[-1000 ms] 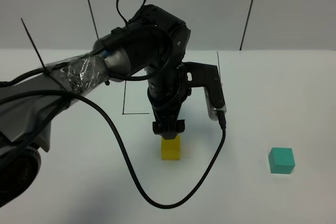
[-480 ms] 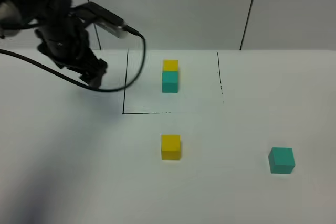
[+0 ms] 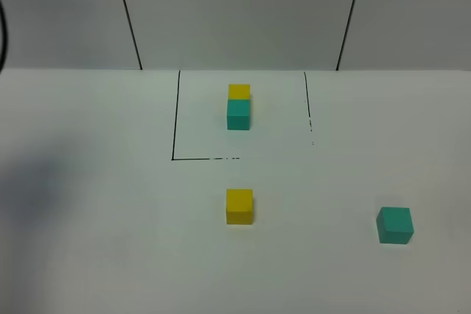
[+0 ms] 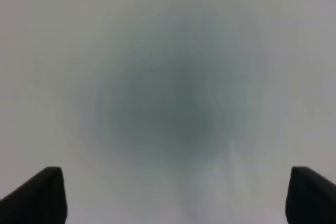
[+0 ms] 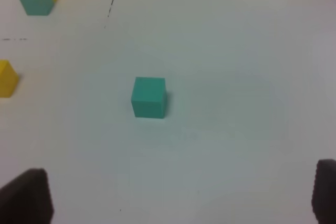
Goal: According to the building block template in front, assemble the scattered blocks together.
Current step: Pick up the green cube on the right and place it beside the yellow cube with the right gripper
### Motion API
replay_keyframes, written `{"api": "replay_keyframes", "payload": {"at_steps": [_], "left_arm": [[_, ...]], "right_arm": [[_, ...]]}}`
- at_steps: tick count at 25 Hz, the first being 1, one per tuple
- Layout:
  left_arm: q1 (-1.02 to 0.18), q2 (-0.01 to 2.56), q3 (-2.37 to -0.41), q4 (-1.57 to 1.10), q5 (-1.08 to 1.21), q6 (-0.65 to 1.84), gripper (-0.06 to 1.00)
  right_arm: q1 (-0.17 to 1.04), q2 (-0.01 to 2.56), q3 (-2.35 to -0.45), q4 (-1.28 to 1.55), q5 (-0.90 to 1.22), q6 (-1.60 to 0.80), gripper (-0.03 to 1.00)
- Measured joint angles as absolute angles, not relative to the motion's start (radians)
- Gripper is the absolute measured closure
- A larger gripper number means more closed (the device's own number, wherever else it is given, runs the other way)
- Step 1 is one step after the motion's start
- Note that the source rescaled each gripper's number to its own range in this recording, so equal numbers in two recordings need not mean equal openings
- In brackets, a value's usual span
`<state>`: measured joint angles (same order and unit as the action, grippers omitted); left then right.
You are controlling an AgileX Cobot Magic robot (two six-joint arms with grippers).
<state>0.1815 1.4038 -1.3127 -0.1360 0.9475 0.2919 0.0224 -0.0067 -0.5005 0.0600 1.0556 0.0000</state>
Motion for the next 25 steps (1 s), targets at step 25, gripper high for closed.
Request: {"api": "replay_keyframes", "payload": {"at_steps": [25], "left_arm": [[0.080,0.206,-0.639,-0.251,1.006,0.259,0.11]], "right_arm": [[0.022,-0.007,-0.501,0.060,1.056,0.000,-0.03]]}}
